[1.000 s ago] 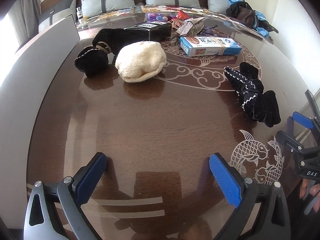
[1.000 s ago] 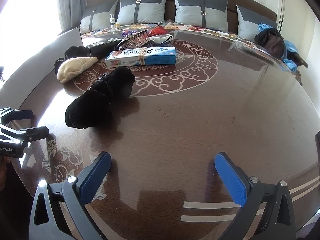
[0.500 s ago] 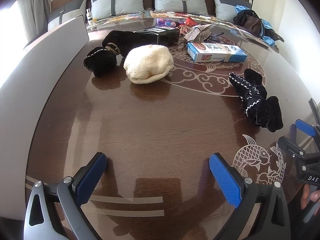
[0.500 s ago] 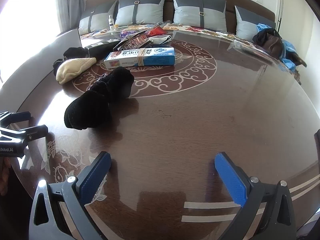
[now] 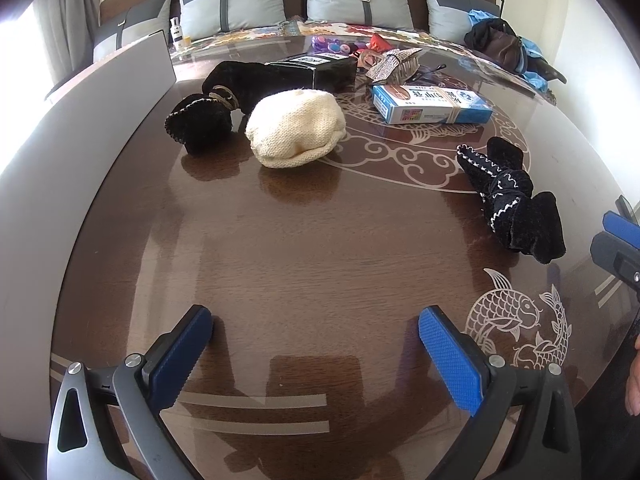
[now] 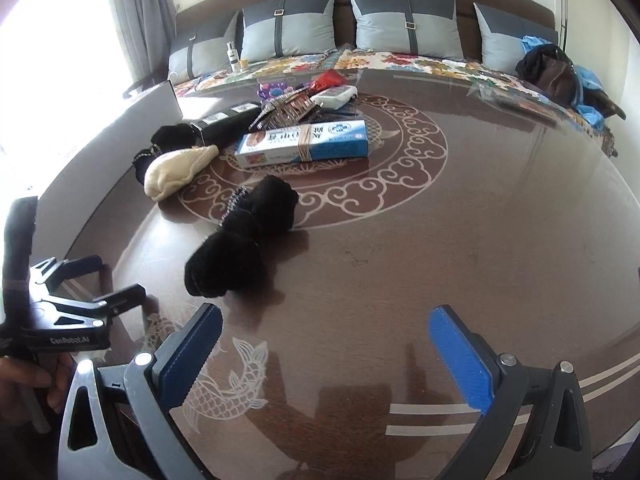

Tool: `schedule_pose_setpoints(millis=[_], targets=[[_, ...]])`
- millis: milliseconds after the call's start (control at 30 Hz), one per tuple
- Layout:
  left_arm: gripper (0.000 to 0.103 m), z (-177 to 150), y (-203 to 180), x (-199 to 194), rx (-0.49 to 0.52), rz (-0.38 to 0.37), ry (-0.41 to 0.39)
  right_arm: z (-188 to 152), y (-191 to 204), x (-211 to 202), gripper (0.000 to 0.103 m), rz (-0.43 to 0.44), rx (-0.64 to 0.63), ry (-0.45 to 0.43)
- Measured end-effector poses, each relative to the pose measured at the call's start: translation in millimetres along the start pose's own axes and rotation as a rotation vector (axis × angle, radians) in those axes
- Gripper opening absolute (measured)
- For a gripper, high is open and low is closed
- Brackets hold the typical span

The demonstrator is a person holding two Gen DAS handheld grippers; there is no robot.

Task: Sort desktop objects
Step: 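Close the right tool on the black knit gloves with white stitching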

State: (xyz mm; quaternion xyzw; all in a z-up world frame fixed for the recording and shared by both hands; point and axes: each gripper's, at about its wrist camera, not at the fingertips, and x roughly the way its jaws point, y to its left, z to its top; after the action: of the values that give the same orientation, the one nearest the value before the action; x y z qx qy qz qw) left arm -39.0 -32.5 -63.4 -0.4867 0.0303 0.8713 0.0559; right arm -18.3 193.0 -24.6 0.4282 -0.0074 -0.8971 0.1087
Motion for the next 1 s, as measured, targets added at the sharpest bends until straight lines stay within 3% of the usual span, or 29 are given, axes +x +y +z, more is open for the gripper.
schedule_pose_setpoints(millis=[167, 367, 467, 567, 633, 733, 1000], targets=[[0.103, -1.5, 3.5, -0.9, 0.001, -0.002, 0.006, 27.4, 33.3, 26.6, 0.103, 0.102, 0.025, 0.05], [0.103, -3.8, 7.6, -1.8, -0.007, 0.001, 0.008, 32.4, 50.2, 75.3, 0.103, 0.052, -0.023, 0.14], [0.103, -3.6, 7.5, -1.5, -0.01, 0.003, 0.008, 30.5, 51.0, 78.1, 0.102, 0.032, -0.068, 0.123], [0.103, -3.9, 7.5, -1.6, -0.011, 0.004, 0.003, 29.8, 52.3, 79.2, 0.087, -0.013, -0.148, 0.098], [0.103, -4.2, 7.4, -1.6, -0.013, 0.006, 0.001, 31.3, 49.1, 77.8, 0.066, -0.011, -0.189, 0.078], [0.103, -4.6, 7.0, -1.9, -0.019, 0.009, -0.004, 37.0, 36.8, 77.4, 0.047, 0.003, -0.214, 0.074], [0.103, -3.0, 6.8, -1.0, -0.049, 0.028, -0.003, 39.5, -21.4, 69.9, 0.048, -0.016, -0.176, 0.036]])
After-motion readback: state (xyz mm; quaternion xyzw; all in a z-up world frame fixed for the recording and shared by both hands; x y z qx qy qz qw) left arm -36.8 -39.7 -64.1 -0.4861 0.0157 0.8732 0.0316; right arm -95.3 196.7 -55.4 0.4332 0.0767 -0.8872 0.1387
